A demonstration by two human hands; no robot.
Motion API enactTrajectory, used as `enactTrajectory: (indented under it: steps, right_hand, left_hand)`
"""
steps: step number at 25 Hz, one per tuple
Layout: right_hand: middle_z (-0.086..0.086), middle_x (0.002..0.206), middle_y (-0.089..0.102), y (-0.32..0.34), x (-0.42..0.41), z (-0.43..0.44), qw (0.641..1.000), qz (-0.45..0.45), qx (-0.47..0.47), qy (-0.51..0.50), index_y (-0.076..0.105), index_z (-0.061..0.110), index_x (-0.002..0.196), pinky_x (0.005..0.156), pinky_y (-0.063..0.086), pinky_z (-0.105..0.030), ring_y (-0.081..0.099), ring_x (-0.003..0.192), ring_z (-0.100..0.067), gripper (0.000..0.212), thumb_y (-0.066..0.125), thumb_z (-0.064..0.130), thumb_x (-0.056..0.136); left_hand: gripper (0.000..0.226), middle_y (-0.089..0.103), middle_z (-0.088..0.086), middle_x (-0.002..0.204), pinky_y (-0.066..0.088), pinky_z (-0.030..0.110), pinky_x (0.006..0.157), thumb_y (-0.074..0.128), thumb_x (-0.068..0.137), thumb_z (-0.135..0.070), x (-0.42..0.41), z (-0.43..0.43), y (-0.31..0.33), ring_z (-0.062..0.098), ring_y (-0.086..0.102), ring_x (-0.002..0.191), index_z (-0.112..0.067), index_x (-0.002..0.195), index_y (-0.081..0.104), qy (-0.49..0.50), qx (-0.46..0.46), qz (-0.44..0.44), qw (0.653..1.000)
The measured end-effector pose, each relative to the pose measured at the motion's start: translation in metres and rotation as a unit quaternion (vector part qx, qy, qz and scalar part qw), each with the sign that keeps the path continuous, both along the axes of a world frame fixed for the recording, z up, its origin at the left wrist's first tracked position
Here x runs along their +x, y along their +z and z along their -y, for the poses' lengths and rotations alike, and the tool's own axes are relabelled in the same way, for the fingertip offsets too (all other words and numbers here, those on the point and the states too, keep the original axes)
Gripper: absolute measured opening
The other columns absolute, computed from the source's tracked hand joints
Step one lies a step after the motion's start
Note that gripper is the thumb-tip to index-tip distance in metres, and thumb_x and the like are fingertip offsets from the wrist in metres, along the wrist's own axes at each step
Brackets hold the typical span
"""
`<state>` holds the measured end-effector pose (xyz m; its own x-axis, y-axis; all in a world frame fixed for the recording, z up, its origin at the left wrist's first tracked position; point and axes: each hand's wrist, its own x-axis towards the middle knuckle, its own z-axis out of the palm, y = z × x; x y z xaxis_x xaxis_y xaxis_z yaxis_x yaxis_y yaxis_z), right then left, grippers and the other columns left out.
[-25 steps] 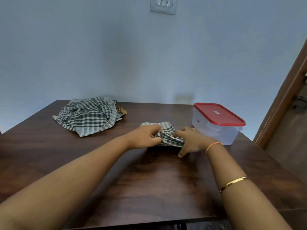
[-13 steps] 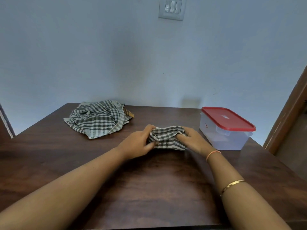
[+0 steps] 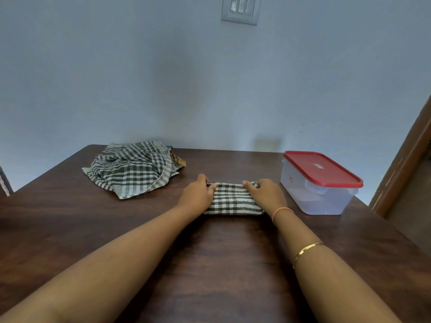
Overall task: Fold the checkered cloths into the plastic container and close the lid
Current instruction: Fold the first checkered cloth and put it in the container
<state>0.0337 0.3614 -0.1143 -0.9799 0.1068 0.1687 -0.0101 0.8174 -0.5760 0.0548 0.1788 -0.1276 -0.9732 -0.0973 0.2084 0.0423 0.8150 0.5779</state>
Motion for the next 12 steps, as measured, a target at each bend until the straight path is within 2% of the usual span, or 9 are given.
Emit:
enactTrajectory:
  steps: [2, 4, 6, 8, 9, 10, 12]
  right_hand:
    - [-0.004, 0.065, 0.053, 0.002, -0.001, 0.002, 0.999, 0.02, 0.025, -0.018, 0.047, 0.012, 0.061, 0.056, 0.034, -0.028, 0.054, 0.07, -0.028, 0.05, 0.051, 0.054, 0.087]
    - [-0.008, 0.089, 0.061, 0.004, 0.001, 0.004, 0.997, 0.021, 0.064, -0.046, 0.058, 0.01, 0.087, 0.066, 0.038, -0.029, 0.06, 0.089, -0.031, 0.046, 0.054, 0.056, 0.084]
    - [-0.011, 0.108, 0.062, 0.006, 0.003, 0.008, 0.992, -0.026, 0.112, -0.059, 0.055, 0.008, 0.105, 0.072, 0.042, -0.033, 0.059, 0.104, -0.033, 0.048, 0.055, 0.052, 0.086]
    - [-0.014, 0.116, 0.057, 0.007, 0.003, 0.013, 0.987, -0.081, 0.137, -0.031, 0.052, 0.007, 0.11, 0.082, 0.046, -0.038, 0.056, 0.109, -0.035, 0.043, 0.052, 0.045, 0.09]
    - [-0.015, 0.117, 0.055, 0.006, 0.001, 0.015, 0.986, -0.085, 0.14, -0.012, 0.052, 0.007, 0.11, 0.085, 0.046, -0.04, 0.054, 0.11, -0.036, 0.039, 0.05, 0.041, 0.092]
    - [-0.015, 0.119, 0.053, 0.004, -0.001, 0.017, 0.987, -0.069, 0.142, 0.004, 0.051, 0.007, 0.111, 0.086, 0.046, -0.04, 0.054, 0.11, -0.036, 0.036, 0.049, 0.038, 0.093]
    - [-0.016, 0.122, 0.052, 0.0, -0.004, 0.016, 0.99, -0.01, 0.141, 0.017, 0.051, 0.007, 0.113, 0.088, 0.045, -0.039, 0.054, 0.111, -0.036, 0.035, 0.045, 0.036, 0.094]
  left_hand:
    - [0.035, 0.064, 0.01, 0.107, 0.042, 0.035, 0.075, 0.041, 0.095, -0.045, -0.002, 0.001, 0.001, 0.032, 0.059, 0.101, -0.013, 0.106, 0.05, 0.014, -0.04, 0.023, 0.999]
    - [0.038, 0.061, 0.006, 0.114, 0.042, 0.034, 0.075, 0.045, 0.093, -0.048, 0.002, 0.0, 0.005, 0.029, 0.058, 0.105, -0.015, 0.11, 0.051, 0.041, -0.078, 0.025, 0.996]
    - [0.036, 0.055, 0.005, 0.118, 0.044, 0.036, 0.078, 0.051, 0.091, -0.042, 0.005, -0.003, 0.011, 0.027, 0.054, 0.109, -0.015, 0.116, 0.049, 0.051, -0.107, -0.038, 0.992]
    - [0.029, 0.055, 0.004, 0.119, 0.045, 0.037, 0.084, 0.053, 0.091, -0.033, 0.004, -0.01, 0.016, 0.025, 0.052, 0.11, -0.016, 0.115, 0.054, 0.006, -0.124, -0.139, 0.982]
    - [0.026, 0.057, 0.003, 0.117, 0.045, 0.037, 0.085, 0.052, 0.092, -0.031, 0.004, -0.014, 0.017, 0.024, 0.052, 0.109, -0.017, 0.113, 0.057, -0.031, -0.125, -0.162, 0.978]
    - [0.024, 0.059, 0.002, 0.116, 0.045, 0.036, 0.086, 0.05, 0.093, -0.029, 0.002, -0.019, 0.016, 0.024, 0.053, 0.109, -0.018, 0.111, 0.061, -0.067, -0.129, -0.161, 0.976]
    - [0.026, 0.061, 0.002, 0.117, 0.044, 0.035, 0.089, 0.047, 0.094, -0.03, -0.001, -0.025, 0.008, 0.025, 0.053, 0.111, -0.021, 0.113, 0.063, -0.104, -0.156, -0.104, 0.977]
